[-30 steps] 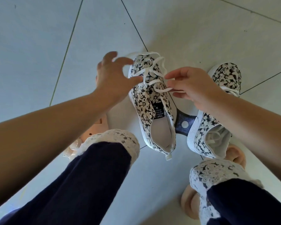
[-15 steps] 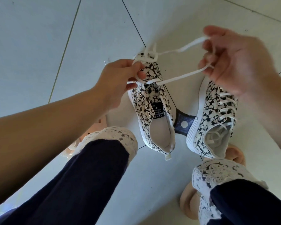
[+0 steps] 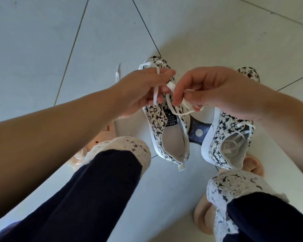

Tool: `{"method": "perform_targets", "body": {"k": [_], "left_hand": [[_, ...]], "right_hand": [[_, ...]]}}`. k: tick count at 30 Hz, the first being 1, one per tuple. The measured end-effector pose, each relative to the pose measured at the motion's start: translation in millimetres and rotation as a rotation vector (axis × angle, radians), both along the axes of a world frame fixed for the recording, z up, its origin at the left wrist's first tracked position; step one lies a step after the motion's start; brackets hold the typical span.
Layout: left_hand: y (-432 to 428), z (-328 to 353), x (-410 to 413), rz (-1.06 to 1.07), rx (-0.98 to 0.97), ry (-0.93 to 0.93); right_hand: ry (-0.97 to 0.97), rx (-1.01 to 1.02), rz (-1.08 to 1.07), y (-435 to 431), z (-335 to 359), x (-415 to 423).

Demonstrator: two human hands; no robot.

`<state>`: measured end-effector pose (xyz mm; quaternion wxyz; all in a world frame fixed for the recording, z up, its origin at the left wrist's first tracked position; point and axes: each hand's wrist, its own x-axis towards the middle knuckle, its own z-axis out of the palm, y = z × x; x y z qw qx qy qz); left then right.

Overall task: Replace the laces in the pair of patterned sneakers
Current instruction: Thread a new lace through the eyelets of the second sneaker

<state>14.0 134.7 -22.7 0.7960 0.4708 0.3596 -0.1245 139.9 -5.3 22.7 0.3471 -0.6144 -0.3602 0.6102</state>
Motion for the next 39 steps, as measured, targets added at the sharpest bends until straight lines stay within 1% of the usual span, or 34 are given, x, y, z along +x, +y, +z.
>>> {"method": "perform_targets", "body": {"k": [2,3,5,7,9,10,12,14,16,18,19,20,22,23,24,25,27,29,32,35,39], "left_hand": [[2,1,1,-0.081,0.036,-0.058],[4,2,2,-0.084,0.064,-0.076],[9,3,3,-0.036,0.108,-0.086],[17,3,3,0.047,0.140,-0.062],[23,0,2,0.122,0.206,0.013],[25,-3,1,0.121,0.267,0.072],[24,-11,-4,0.018,0.404,0.209],[19,-18,-9,-0.079,0.472,0.321],[15,-24,-13,-0.066,0.523,0.391],[14,-28,-17,-0.038,0.656,0.437],[13,-30,-19,-0.050,0.759,0.451],[13,-30,-20,-0.074,0.864,0.451],[9,-29,-24,-0.101,1.038,0.382],[7,-29,-25,-0.096,1.102,0.317],[4,-27,-25,-0.095,1.149,0.251],[1,-26,-25,-0.107,1.172,0.198],[-6,-24,-23,-0.143,1.133,0.138],[-12,-22,-21,-0.139,1.013,0.133],[-22,-22,-20,-0.151,0.839,0.168],[-30,-24,-17,-0.249,0.805,0.222],[-35,-27,-14,-0.253,0.797,0.240]], "right_hand": [[0.039,0.022,-0.004,2,-3,1],[0.045,0.031,-0.019,3,-4,1],[0.051,0.063,-0.080,5,-3,6],[0.121,0.098,-0.159,6,1,13],[0.210,0.111,-0.221,5,3,23],[0.238,0.096,-0.237,4,2,29],[0.203,-0.019,-0.251,-2,-7,38],[0.030,-0.257,-0.226,-12,-25,41],[-0.123,-0.485,-0.201,-22,-45,38],[-0.269,-0.610,-0.247,-26,-59,35],[-0.396,-0.633,-0.233,-25,-64,33],[-0.579,-0.649,-0.133,-22,-66,34],[-1.026,-0.661,0.195,-13,-64,30],[-1.179,-0.615,0.279,-6,-64,28],[-1.231,-0.554,0.292,0,-66,26],[-1.216,-0.476,0.271,7,-70,25],[-1.107,-0.373,0.209,22,-80,21],[-1.047,-0.342,0.154,33,-95,17],[-1.154,-0.237,0.165,38,-112,14],[-1.188,-0.198,0.162,35,-117,17],[-1.112,-0.184,0.154,31,-117,19]]}}
